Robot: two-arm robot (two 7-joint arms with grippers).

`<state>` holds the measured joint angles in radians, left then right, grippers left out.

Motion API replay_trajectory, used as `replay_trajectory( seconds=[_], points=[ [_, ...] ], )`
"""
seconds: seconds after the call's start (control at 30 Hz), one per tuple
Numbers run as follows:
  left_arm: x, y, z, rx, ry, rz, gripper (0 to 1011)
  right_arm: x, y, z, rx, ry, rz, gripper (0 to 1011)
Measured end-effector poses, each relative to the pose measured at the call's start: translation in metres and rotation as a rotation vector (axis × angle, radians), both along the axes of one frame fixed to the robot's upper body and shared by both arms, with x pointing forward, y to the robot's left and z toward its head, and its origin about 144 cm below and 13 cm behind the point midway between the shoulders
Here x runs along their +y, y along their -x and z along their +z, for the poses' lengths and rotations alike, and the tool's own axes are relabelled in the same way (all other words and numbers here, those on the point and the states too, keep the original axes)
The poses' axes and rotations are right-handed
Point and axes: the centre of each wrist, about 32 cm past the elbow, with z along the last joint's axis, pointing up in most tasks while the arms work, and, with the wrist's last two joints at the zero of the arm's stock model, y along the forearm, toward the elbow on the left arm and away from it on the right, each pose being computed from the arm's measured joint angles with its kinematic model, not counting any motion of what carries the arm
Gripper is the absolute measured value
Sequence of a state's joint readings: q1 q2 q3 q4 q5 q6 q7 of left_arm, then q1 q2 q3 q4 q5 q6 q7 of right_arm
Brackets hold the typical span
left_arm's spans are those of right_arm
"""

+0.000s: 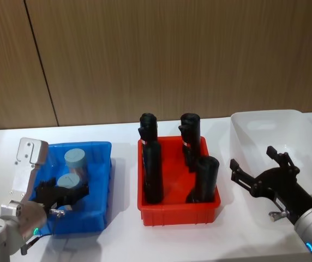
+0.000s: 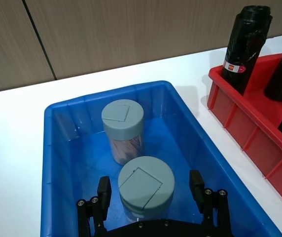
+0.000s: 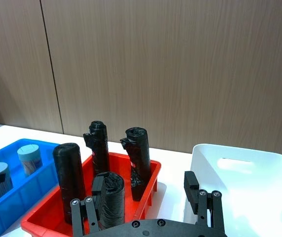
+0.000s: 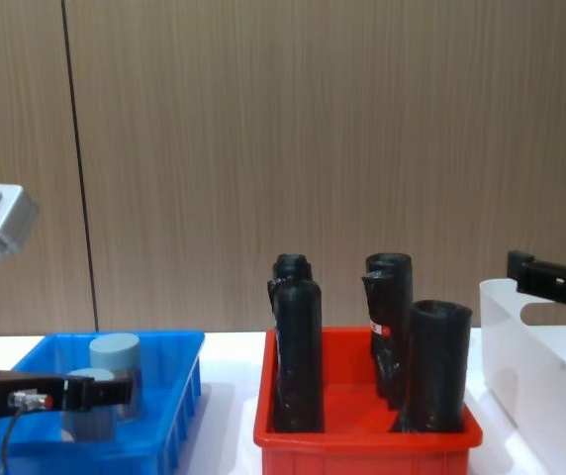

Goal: Pick the cotton swabs from the blue box and place them into the white box.

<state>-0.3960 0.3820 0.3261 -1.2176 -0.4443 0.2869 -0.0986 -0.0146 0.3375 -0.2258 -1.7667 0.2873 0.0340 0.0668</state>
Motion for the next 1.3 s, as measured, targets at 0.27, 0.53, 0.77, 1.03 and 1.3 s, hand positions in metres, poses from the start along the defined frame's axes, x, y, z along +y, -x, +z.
replay_trajectory(
  seconds=[0.27, 0.53, 0.77, 1.03, 1.3],
  points=[
    [0.001, -0.006, -0.005, 0.01, -0.008, -0.005, 1003, 0.0, 0.0, 0.0, 0.0, 0.0, 0.0, 1002],
    [0.001, -0.011, -0.009, 0.02, -0.011, -0.011, 816, 0.0, 0.0, 0.0, 0.0, 0.0, 0.0, 1001],
    [0.001, -0.012, -0.012, 0.014, -0.013, -0.016, 660, 0.0, 0.0, 0.0, 0.0, 0.0, 0.0, 1001],
    [0.001, -0.01, -0.011, -0.021, -0.02, -0.025, 660, 0.0, 0.0, 0.0, 0.0, 0.0, 0.0, 1001],
    [0.0, -0.003, 0.0, -0.103, -0.025, -0.07, 661, 0.0, 0.0, 0.0, 0.0, 0.0, 0.0, 1001]
  ],
)
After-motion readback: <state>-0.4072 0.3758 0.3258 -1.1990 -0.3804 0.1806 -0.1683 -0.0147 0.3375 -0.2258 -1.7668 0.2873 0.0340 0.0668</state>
